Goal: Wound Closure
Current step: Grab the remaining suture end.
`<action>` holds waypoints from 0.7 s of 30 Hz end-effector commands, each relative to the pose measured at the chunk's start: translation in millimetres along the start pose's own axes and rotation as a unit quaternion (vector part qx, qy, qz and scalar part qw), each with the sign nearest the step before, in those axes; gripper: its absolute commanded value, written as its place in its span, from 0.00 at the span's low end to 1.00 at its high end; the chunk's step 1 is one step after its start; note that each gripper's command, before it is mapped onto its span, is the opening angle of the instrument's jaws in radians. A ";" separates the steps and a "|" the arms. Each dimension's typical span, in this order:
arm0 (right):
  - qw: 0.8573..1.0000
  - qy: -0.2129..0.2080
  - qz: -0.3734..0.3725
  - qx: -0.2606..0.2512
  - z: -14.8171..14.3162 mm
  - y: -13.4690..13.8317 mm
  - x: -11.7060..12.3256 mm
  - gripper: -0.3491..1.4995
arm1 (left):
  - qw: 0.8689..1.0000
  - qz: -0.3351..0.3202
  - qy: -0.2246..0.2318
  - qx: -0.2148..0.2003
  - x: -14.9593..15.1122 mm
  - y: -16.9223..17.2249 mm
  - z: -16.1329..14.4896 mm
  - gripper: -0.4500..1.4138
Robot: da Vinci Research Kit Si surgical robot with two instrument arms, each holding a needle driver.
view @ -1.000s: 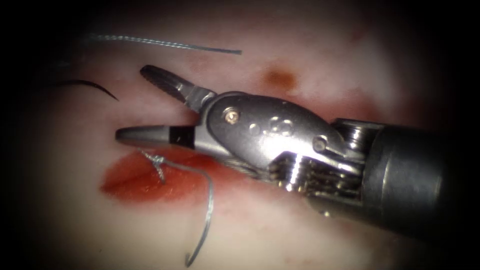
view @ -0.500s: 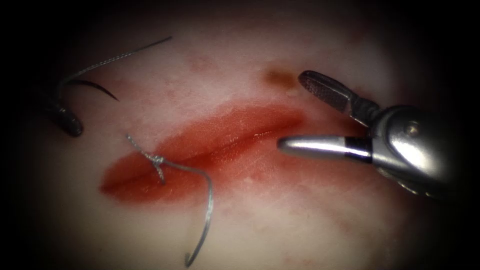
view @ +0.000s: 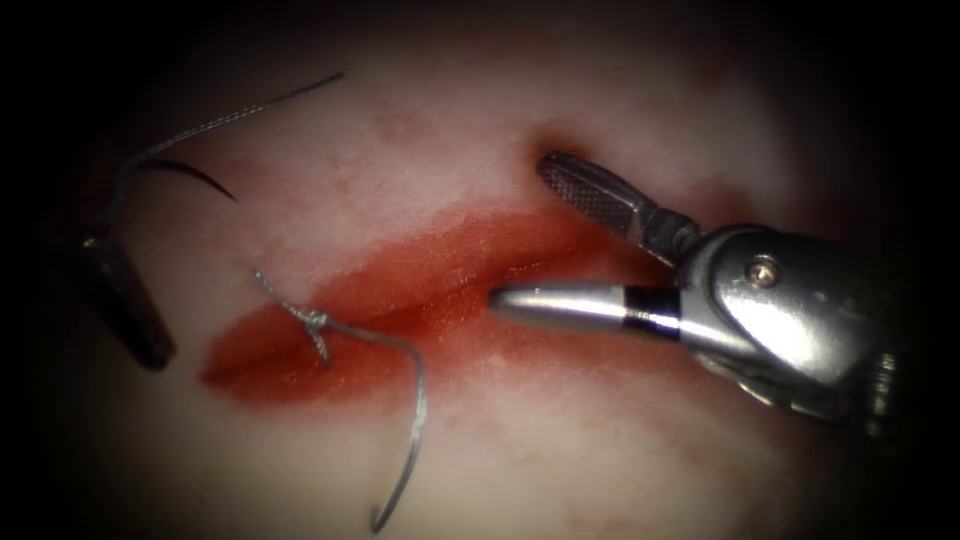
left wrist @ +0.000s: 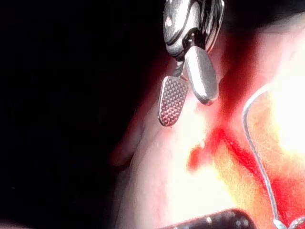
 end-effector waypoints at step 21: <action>0.999 0.003 0.033 0.014 0.3 0.4 0.5 0.84 | 0.944 0.312 -0.108 -0.021 -5.2 -3.4 4.9 0.66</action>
